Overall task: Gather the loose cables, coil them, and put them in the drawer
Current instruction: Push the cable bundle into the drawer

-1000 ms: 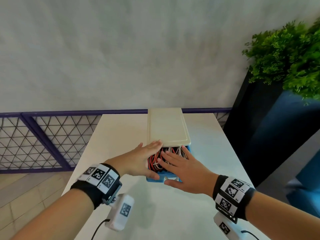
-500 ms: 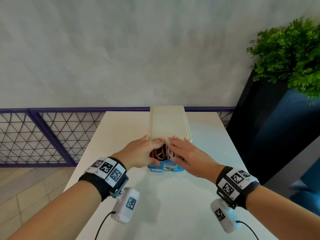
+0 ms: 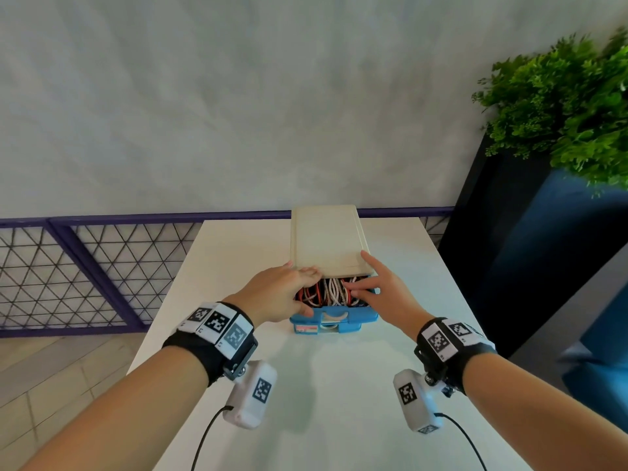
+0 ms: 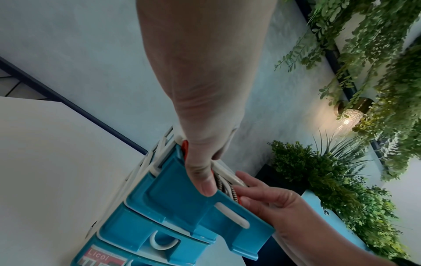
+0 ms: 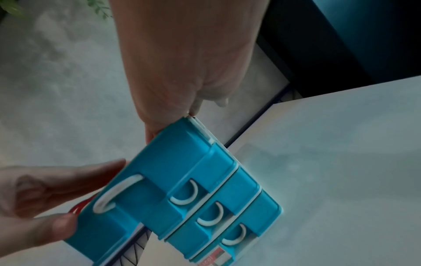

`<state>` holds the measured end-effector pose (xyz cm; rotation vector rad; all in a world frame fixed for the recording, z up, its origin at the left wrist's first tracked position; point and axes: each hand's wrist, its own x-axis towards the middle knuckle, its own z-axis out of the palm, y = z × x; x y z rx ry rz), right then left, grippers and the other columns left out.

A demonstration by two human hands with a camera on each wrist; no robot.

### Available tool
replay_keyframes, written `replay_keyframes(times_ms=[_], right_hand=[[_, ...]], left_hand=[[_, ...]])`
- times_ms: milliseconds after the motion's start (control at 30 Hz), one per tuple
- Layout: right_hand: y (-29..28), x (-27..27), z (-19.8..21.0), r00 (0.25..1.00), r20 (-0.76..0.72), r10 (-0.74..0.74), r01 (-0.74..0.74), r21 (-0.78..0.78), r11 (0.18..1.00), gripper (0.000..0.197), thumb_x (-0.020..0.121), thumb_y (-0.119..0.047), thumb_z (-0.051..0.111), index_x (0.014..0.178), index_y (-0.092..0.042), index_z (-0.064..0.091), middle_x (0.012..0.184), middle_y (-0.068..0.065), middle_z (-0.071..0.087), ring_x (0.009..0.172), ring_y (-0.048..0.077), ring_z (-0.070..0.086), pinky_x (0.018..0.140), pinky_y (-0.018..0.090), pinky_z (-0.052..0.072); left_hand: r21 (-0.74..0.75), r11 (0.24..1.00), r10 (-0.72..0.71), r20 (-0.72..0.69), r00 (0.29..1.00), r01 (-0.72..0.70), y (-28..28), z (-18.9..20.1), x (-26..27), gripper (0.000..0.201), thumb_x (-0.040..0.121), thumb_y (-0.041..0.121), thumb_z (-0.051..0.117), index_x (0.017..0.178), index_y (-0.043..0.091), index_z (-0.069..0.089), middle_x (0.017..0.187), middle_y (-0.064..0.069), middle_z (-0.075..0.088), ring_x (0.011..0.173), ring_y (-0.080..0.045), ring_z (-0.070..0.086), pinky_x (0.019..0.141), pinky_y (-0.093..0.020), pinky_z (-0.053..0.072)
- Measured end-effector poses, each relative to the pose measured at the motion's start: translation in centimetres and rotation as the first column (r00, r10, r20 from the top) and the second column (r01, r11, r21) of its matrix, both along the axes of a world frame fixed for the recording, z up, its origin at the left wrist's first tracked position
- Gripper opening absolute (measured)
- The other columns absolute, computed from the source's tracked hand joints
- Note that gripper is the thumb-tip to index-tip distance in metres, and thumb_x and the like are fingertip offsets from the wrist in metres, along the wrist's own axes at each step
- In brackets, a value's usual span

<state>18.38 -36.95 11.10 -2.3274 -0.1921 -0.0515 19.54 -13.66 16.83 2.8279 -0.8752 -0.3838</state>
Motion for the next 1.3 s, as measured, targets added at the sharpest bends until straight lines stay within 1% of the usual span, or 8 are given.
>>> replay_keyframes(times_ms=[100, 367, 500, 600, 700, 867, 1133, 1300], right_hand=[[0.0, -0.4, 0.1, 0.999, 0.02, -0.025, 0.023, 0.081, 0.996, 0.019, 0.086, -0.011, 0.069, 0.1, -0.022, 0.077, 0.153, -0.009, 0.031, 0.123, 0.001, 0.037, 0.098, 0.016, 0.033], [0.2, 0.7, 0.5, 0.978, 0.035, -0.208, 0.2, 0.154, 0.968, 0.047, 0.083, -0.005, 0.07, 0.121, -0.015, 0.046, 0.126, 0.0, 0.038, 0.107, 0.013, 0.043, 0.074, 0.005, 0.038], [0.7, 2.0, 1.0, 0.978, 0.1, -0.184, 0.191, -0.068, 0.979, 0.044, 0.078, -0.006, 0.07, 0.118, -0.015, 0.052, 0.132, 0.006, 0.045, 0.116, 0.028, 0.052, 0.095, 0.043, 0.046], [0.7, 2.0, 1.9, 0.999, 0.025, -0.021, 0.027, -0.245, 0.969, 0.046, 0.082, -0.011, 0.066, 0.125, -0.021, 0.053, 0.15, 0.001, 0.035, 0.142, 0.026, 0.029, 0.118, 0.052, 0.017], [0.5, 1.5, 2.8, 0.988, -0.085, 0.128, -0.146, -0.254, 0.956, 0.05, 0.09, -0.025, 0.061, 0.137, -0.03, 0.045, 0.16, -0.005, 0.022, 0.148, 0.013, 0.013, 0.12, 0.045, 0.0], [-0.2, 1.0, 3.5, 0.951, -0.203, 0.234, -0.291, -0.323, 0.901, 0.08, 0.083, -0.055, 0.064, 0.15, -0.033, 0.026, 0.163, -0.007, 0.004, 0.148, 0.007, 0.0, 0.12, 0.044, -0.003], [-0.2, 0.6, 4.1, 0.944, -0.188, 0.272, -0.323, -0.349, 0.879, 0.092, 0.077, -0.047, 0.075, 0.151, -0.026, 0.025, 0.163, -0.004, 0.005, 0.148, 0.008, -0.002, 0.118, 0.029, 0.005], [0.0, 0.6, 4.3, 0.948, -0.179, 0.263, -0.312, -0.356, 0.881, 0.09, 0.077, -0.047, 0.076, 0.15, -0.028, 0.027, 0.163, -0.004, 0.008, 0.148, 0.008, 0.0, 0.116, 0.025, 0.006]], left_hand=[[-0.007, 1.0, -0.007, -0.002, 1.0, 0.007, 0.0, 0.3, -0.2, 0.079, 0.087, 0.038, 0.064, 0.151, 0.028, 0.018, 0.159, 0.012, 0.013, 0.147, -0.02, 0.008, 0.117, -0.028, 0.007], [-0.011, 1.0, -0.007, -0.002, 1.0, 0.007, 0.0, 0.2, 0.1, 0.077, 0.087, 0.037, 0.064, 0.15, 0.031, 0.019, 0.158, 0.015, 0.014, 0.147, -0.022, 0.009, 0.118, -0.03, 0.011], [-0.021, 1.0, 0.014, 0.013, 1.0, -0.014, 0.1, -0.1, 0.6, 0.08, 0.084, 0.038, 0.067, 0.149, 0.036, 0.02, 0.156, 0.014, 0.024, 0.147, -0.027, 0.013, 0.114, -0.036, 0.024], [-0.037, 0.997, 0.07, 0.001, 0.998, -0.069, 0.5, -0.3, 1.0, 0.093, 0.077, 0.043, 0.073, 0.149, 0.041, 0.014, 0.153, 0.001, 0.035, 0.147, -0.028, 0.014, 0.108, -0.038, 0.031], [-0.297, 0.945, 0.104, -0.13, 0.986, -0.139, 1.3, -1.1, 1.0, 0.092, 0.073, 0.036, 0.079, 0.148, 0.037, 0.026, 0.151, 0.009, 0.037, 0.143, -0.018, 0.025, 0.115, -0.037, 0.027], [-0.603, 0.777, 0.197, -0.039, 0.98, -0.18, 3.9, -3.7, 0.8, 0.033, 0.086, 0.024, 0.067, 0.119, 0.029, 0.063, 0.133, 0.017, 0.055, 0.124, 0.001, 0.047, 0.11, -0.032, 0.037], [-0.534, 0.831, 0.175, -0.015, 0.984, -0.156, 2.2, -2.9, 2.2, 0.045, 0.073, 0.022, 0.08, 0.115, 0.019, 0.064, 0.124, 0.004, 0.055, 0.109, -0.004, 0.05, 0.092, -0.009, 0.037], [-0.388, 0.901, 0.21, -0.008, 0.978, -0.196, 0.3, -2.1, 3.4, 0.045, 0.063, 0.03, 0.086, 0.1, 0.021, 0.062, 0.109, 0.001, 0.048, 0.106, -0.017, 0.046, 0.094, -0.033, 0.043]])
